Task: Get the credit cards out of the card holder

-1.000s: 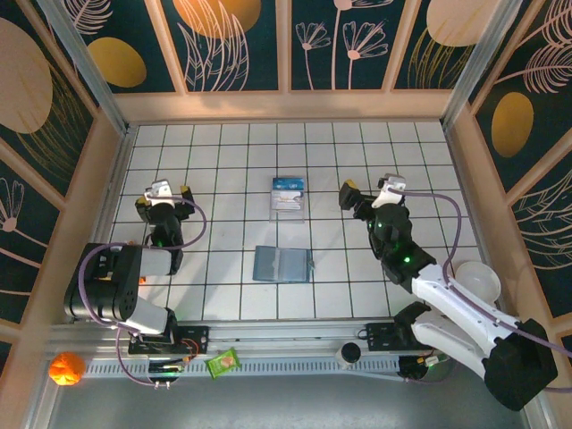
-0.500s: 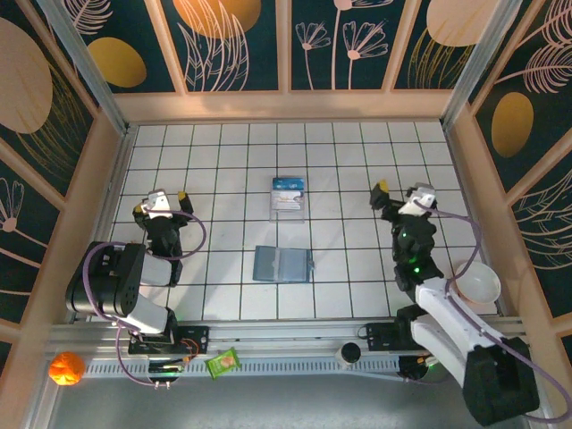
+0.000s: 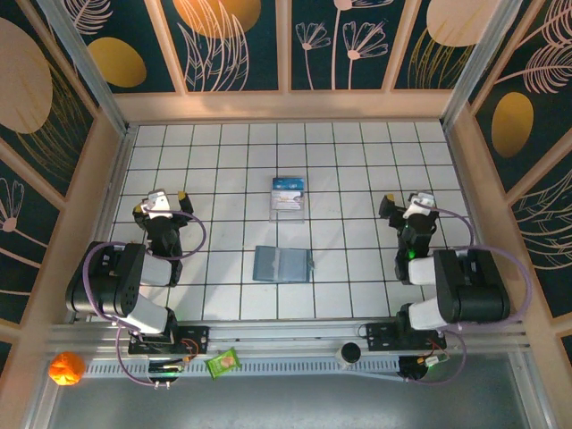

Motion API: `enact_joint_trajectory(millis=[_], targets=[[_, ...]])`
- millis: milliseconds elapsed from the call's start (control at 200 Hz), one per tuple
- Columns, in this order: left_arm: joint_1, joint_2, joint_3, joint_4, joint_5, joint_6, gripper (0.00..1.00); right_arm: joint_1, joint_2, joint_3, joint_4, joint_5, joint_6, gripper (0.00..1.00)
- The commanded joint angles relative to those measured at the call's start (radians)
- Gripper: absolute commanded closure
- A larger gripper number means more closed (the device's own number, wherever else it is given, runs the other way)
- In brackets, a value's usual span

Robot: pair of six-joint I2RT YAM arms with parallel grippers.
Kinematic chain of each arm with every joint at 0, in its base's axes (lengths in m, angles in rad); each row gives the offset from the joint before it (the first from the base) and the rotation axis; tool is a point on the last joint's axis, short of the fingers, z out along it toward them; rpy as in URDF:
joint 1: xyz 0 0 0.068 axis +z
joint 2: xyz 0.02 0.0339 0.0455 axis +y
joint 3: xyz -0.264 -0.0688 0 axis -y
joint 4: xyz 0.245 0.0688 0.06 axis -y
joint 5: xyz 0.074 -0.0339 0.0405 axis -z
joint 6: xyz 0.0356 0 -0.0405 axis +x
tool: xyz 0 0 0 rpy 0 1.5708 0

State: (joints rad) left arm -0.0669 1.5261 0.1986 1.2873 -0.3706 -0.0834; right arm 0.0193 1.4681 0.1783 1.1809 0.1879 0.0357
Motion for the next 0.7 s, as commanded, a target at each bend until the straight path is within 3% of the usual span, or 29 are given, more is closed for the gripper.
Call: enact_joint_trajectory(millis=[0,55,100,320,696], targets=[[0.008,-0.004,0.013,0.040,0.001,-0.017,0.01,0.003,0.129,-0.019,0.325,-0.030,-0.042,0.01],[0.008,-0.004,0.013,0.040,0.000,-0.017,0.01,0.002,0.083,0.007,0.184,-0.074,-0.039,0.01],[0.008,-0.004,0.013,0.040,0.001,-0.016,0.01,-0.001,0.110,0.006,0.241,-0.060,-0.039,0.01],[0.009,-0.003,0.019,0.032,0.001,-0.021,0.01,-0.014,0.100,0.017,0.198,-0.004,0.002,0.01],[0.009,-0.006,0.013,0.040,0.003,-0.018,0.01,-0.016,0.101,0.016,0.203,-0.007,0.003,0.01]])
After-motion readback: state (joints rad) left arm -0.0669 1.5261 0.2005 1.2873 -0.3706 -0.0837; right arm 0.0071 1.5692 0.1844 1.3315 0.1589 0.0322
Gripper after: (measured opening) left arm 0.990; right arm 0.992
